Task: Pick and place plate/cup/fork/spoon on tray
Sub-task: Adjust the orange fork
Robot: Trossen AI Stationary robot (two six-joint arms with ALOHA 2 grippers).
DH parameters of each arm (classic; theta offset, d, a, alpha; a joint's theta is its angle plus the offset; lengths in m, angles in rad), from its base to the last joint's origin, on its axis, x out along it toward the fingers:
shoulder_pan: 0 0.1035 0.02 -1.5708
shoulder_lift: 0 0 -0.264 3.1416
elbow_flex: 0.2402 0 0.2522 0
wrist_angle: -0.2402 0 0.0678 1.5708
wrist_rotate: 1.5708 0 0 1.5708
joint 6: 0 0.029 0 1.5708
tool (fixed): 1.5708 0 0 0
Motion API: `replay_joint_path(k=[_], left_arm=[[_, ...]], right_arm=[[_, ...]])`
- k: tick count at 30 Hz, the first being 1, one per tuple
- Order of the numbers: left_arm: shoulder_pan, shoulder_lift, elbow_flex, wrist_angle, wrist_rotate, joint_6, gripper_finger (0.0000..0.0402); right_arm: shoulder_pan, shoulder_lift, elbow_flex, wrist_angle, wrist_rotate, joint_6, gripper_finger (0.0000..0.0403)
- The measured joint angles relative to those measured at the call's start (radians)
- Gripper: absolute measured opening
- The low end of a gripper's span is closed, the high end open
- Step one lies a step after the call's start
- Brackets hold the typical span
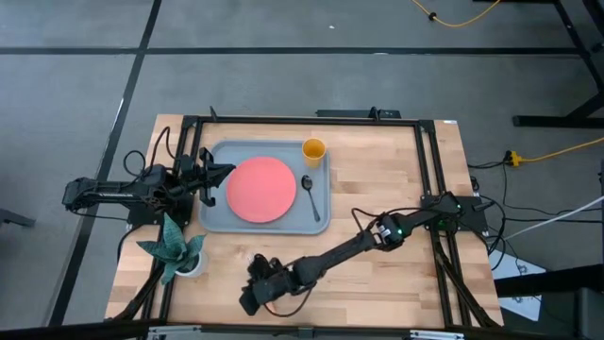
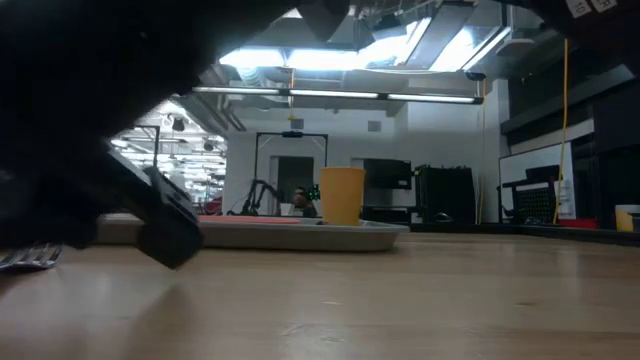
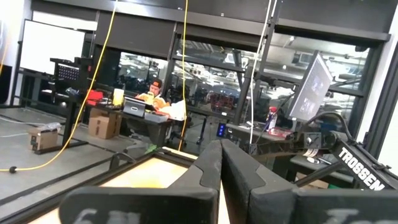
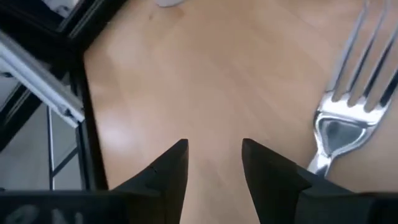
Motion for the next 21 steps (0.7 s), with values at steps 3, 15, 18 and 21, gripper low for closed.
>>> replay_joint_path(k=[3,15,18,21], left_arm=[[0.0,0.0,0.0,0.0,0.0,0.0,0.0],[0.0,0.0,0.0,0.0,0.0,0.0,0.0],[0.0,0.0,0.0,0.0,0.0,0.0,0.0],[0.0,0.0,0.0,0.0,0.0,0.0,0.0]], right_arm=[[0.0,-0.004,0.002,-0.057,0.007,0.051,0.0156],[0.01,-0.009,0.023,-0.183,0.095,0.108,0.0156],[0.018,-0.024,0.023,-0.246,0.129,0.109,0.0156],[0.028,-0.035,0.021,-0.304,0.171,0.135,0.0156]])
